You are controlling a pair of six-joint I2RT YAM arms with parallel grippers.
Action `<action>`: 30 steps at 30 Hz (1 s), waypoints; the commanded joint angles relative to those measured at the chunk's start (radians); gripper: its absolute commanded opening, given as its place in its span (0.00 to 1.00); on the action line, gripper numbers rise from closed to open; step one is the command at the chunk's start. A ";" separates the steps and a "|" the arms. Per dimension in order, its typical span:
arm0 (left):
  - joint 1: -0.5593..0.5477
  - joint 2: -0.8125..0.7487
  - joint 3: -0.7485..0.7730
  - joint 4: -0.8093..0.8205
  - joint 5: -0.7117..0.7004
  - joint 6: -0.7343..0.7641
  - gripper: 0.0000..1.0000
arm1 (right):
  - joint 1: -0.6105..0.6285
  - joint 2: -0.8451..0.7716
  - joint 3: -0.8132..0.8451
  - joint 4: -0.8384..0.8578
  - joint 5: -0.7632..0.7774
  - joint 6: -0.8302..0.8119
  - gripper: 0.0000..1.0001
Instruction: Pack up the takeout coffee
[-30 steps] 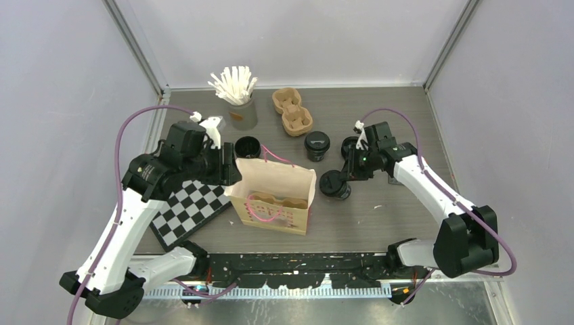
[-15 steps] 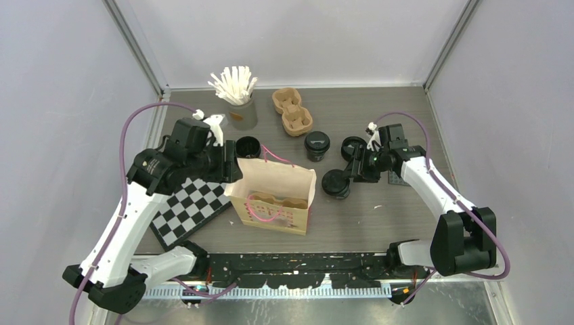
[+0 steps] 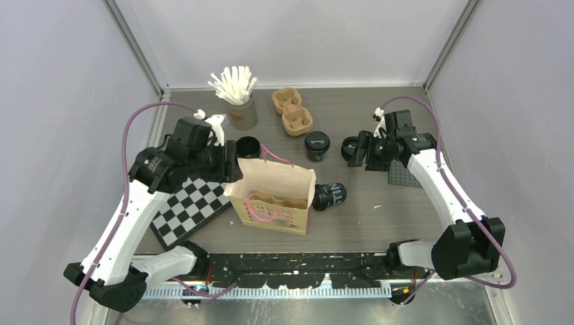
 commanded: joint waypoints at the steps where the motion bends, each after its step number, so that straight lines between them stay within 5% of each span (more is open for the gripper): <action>1: -0.003 -0.007 0.033 0.004 -0.003 -0.007 0.53 | 0.043 -0.020 0.063 -0.053 0.022 -0.043 0.67; 9: -0.004 -0.024 0.019 0.006 -0.005 -0.003 0.48 | 0.372 -0.035 0.034 -0.027 0.227 0.025 0.71; 18: -0.003 -0.071 0.010 -0.003 0.004 0.017 0.00 | 0.579 0.005 0.001 0.021 0.377 0.129 0.71; 30: -0.004 -0.106 0.015 -0.043 -0.011 0.021 0.00 | 0.671 0.131 0.053 0.010 0.533 0.148 0.61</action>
